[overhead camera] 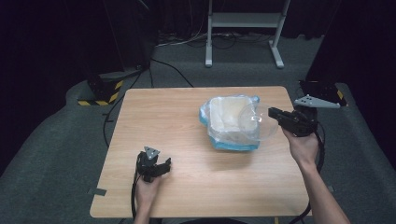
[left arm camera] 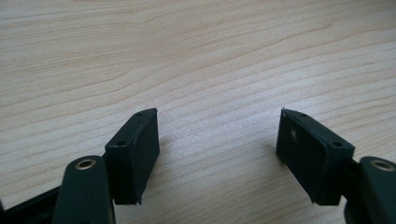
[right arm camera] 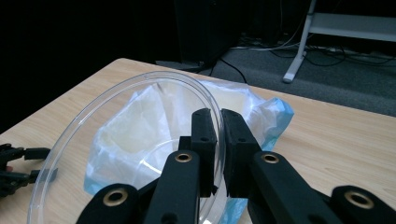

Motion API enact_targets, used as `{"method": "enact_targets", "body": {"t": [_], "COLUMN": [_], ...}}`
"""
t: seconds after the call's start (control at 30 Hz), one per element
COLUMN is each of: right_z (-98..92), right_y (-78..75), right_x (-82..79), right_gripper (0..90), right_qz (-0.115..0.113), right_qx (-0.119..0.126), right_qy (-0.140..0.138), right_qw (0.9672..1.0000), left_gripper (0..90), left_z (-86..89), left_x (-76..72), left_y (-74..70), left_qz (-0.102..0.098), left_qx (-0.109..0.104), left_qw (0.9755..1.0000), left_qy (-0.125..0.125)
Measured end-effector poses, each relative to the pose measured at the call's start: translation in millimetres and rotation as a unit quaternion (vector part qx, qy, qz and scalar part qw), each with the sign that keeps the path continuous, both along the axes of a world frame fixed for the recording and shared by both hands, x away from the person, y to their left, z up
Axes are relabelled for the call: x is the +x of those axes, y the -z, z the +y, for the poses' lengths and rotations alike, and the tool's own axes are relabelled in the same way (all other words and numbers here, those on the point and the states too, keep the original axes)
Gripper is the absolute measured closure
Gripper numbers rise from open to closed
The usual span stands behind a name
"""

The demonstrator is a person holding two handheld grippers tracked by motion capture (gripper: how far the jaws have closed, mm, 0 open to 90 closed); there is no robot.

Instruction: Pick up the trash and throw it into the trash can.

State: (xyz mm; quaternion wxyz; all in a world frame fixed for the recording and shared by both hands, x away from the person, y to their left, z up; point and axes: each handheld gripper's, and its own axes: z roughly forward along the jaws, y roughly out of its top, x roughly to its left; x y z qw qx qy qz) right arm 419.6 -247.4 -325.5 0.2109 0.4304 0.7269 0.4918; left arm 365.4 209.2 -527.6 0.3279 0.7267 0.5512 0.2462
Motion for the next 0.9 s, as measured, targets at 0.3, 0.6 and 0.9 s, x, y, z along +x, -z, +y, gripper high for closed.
{"method": "enact_targets", "body": {"t": [0.3,0.6,0.9], "right_z": [6.3,18.6,28.0], "right_y": [-3.6,-1.7,1.9], "right_x": [13.5,29.8,42.9], "right_gripper": [84.5,84.4,84.4], "right_qz": [0.001,0.002,0.007], "right_qx": [-0.003,-0.011,-0.019], "right_qy": [0.007,0.018,0.03], "right_qw": [1.0,0.9998,0.9994], "left_gripper": [29.6,29.6,29.4], "left_z": [0.1,0.1,0.1], "left_x": [0.0,0.0,0.0], "left_y": [0.0,-0.1,0.0], "left_qz": [0.0,0.0,0.0], "left_qx": [0.001,0.0,0.001], "left_qw": [1.0,1.0,1.0], "left_qy": [0.0,0.001,0.0]}}
